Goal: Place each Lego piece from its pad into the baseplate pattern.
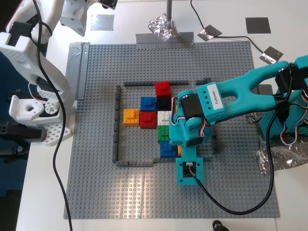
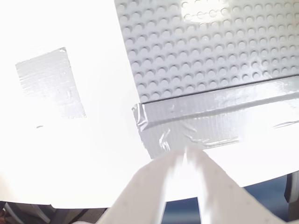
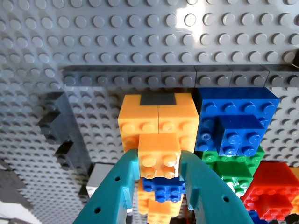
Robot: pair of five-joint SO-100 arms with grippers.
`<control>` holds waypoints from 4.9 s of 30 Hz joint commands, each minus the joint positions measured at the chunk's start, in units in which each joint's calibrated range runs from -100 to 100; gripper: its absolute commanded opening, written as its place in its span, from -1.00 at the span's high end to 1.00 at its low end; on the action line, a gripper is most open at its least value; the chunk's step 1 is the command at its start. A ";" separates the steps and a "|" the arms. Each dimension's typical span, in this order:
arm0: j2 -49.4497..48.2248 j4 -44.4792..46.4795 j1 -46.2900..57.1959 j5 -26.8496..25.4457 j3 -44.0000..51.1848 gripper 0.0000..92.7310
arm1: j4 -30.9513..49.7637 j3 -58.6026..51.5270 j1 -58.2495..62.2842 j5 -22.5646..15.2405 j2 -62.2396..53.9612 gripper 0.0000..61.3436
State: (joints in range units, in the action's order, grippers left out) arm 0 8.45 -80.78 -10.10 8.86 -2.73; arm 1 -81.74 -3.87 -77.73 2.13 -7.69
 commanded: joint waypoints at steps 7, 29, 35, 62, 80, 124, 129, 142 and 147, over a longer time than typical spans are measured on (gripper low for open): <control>-0.21 -0.01 0.71 0.15 2.87 1.00 | 0.29 3.73 0.65 -0.44 -1.24 0.99; -0.30 -0.01 0.71 0.10 2.51 1.00 | 0.61 4.73 0.43 -0.59 -0.30 0.99; -0.99 -0.58 0.78 0.06 1.87 1.00 | 0.70 4.73 0.14 -0.49 -0.04 0.99; -18.41 -0.10 2.30 -0.29 -18.80 1.00 | -0.36 7.25 0.22 -0.88 1.85 0.99; -19.44 -0.01 4.84 -1.02 -20.88 1.00 | -1.26 12.04 -0.07 -1.17 5.97 0.99; -16.26 0.07 7.89 -1.90 -20.70 1.00 | -1.42 14.03 -0.58 -1.42 5.45 0.99; -16.26 0.07 7.89 -1.90 -20.79 1.00 | -1.58 13.85 -0.66 -1.42 5.45 0.99; -16.26 0.07 7.89 -3.22 -20.88 1.00 | -1.91 13.67 -0.95 -1.37 5.54 0.99; -16.18 0.07 7.96 -3.22 -20.52 1.00 | -2.07 13.67 -0.95 -1.32 5.54 0.99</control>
State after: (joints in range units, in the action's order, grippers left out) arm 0 -7.52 -80.43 -2.55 5.83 -24.00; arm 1 -83.51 6.00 -78.36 0.86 0.17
